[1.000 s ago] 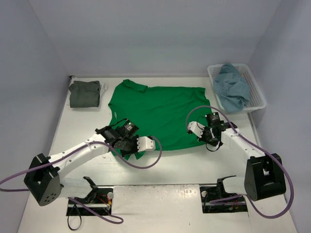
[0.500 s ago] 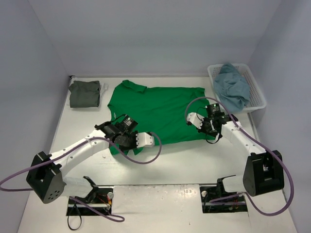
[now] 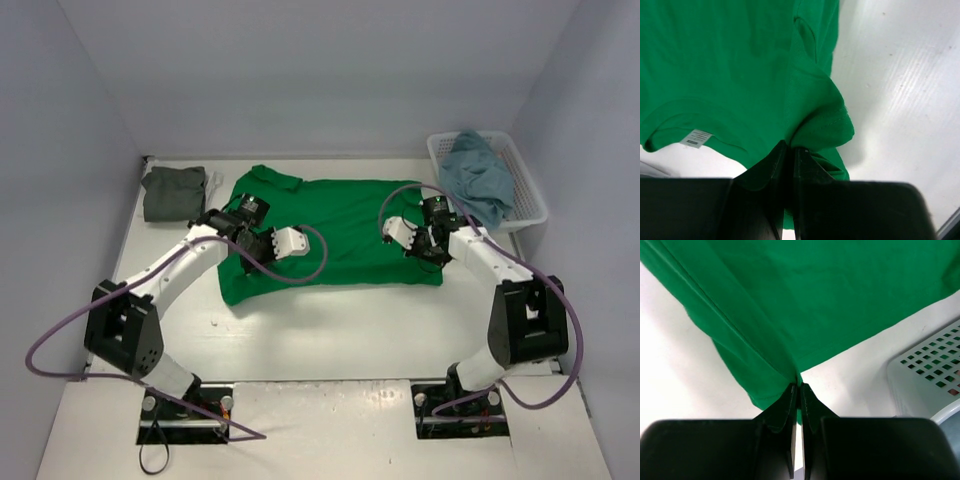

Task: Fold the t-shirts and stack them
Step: Fold the flattened tshirt in 1/3 of the way

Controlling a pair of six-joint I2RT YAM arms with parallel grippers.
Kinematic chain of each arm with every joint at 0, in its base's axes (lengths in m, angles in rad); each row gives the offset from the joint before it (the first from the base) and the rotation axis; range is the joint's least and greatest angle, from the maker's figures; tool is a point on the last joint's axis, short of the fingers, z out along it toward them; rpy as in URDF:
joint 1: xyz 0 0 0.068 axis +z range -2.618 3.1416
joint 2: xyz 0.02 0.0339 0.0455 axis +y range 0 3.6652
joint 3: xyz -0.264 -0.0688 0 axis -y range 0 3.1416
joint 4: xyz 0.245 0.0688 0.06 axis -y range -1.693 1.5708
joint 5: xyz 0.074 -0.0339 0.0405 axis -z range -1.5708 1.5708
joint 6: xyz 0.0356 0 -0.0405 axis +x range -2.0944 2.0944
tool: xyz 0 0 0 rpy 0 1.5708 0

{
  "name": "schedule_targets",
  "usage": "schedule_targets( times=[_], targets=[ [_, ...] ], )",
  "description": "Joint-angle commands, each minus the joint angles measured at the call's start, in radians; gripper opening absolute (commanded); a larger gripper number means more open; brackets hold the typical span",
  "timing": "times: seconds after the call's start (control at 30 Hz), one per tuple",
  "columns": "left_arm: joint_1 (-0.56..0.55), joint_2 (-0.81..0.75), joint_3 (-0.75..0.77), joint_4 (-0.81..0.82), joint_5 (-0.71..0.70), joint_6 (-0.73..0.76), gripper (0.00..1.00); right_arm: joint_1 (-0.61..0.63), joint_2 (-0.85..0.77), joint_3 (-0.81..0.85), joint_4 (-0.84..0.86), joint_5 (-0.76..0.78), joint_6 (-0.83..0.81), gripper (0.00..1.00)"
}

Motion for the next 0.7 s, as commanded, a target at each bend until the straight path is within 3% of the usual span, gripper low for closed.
schedule_targets(
  times=[0.0, 0.43, 0.67],
  targets=[
    [0.018, 0.019, 0.081, -0.014, 0.029, 0.05, 0.0, -0.023, 0.022, 0.077, -0.001, 0.007, -0.02, 0.0],
    [0.052, 0.172, 0.206, 0.072, -0.002, 0.05, 0.0, -0.045, 0.139, 0.186, 0.026, -0.006, -0.014, 0.0],
    [0.067, 0.217, 0.206, 0.285, -0.124, -0.001, 0.0, -0.043, 0.209, 0.228, 0.031, -0.006, -0.019, 0.0]
  ],
)
